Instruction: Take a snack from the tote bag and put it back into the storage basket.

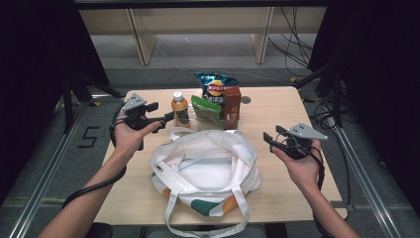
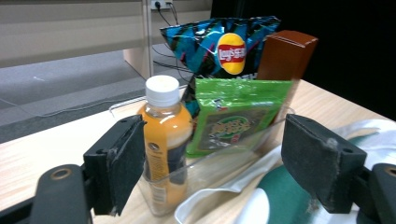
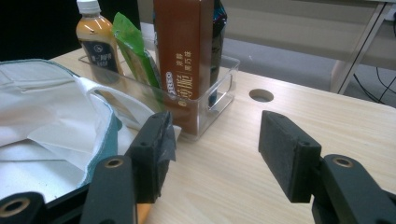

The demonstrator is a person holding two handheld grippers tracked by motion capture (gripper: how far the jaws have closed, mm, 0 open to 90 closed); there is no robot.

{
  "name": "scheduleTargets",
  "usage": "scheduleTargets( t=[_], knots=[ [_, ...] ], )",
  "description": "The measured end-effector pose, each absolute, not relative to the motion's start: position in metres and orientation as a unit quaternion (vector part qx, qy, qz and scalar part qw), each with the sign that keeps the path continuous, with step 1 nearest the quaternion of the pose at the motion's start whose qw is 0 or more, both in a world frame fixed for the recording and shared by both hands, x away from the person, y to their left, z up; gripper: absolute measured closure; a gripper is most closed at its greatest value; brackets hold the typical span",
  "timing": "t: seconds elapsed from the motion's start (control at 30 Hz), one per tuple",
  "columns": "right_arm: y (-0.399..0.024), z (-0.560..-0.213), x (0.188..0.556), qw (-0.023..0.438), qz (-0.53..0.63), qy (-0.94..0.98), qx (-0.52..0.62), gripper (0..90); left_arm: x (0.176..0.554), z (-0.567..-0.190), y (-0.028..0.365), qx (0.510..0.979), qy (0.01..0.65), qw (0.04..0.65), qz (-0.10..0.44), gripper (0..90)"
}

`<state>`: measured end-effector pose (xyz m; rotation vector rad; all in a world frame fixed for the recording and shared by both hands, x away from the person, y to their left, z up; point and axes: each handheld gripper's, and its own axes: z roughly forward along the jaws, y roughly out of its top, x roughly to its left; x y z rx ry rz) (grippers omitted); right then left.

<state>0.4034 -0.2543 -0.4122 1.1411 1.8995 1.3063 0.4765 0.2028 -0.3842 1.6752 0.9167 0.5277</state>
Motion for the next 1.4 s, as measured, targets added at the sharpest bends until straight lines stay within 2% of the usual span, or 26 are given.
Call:
scheduleTargets(
  t=[0.63, 1.4],
  knots=[
    [-0.255, -0.412, 0.404, 0.28, 0.489, 0.707, 0.427, 44.7, 0.436, -0.402, 0.209, 0.71, 0.372, 0.56, 0.208, 20.4],
    [-0.257, -0.413, 0.405, 0.286, 0.484, 0.709, 0.425, 44.7, 0.404, -0.43, 0.21, 0.71, 0.365, 0.57, 0.196, 21.0]
  ],
)
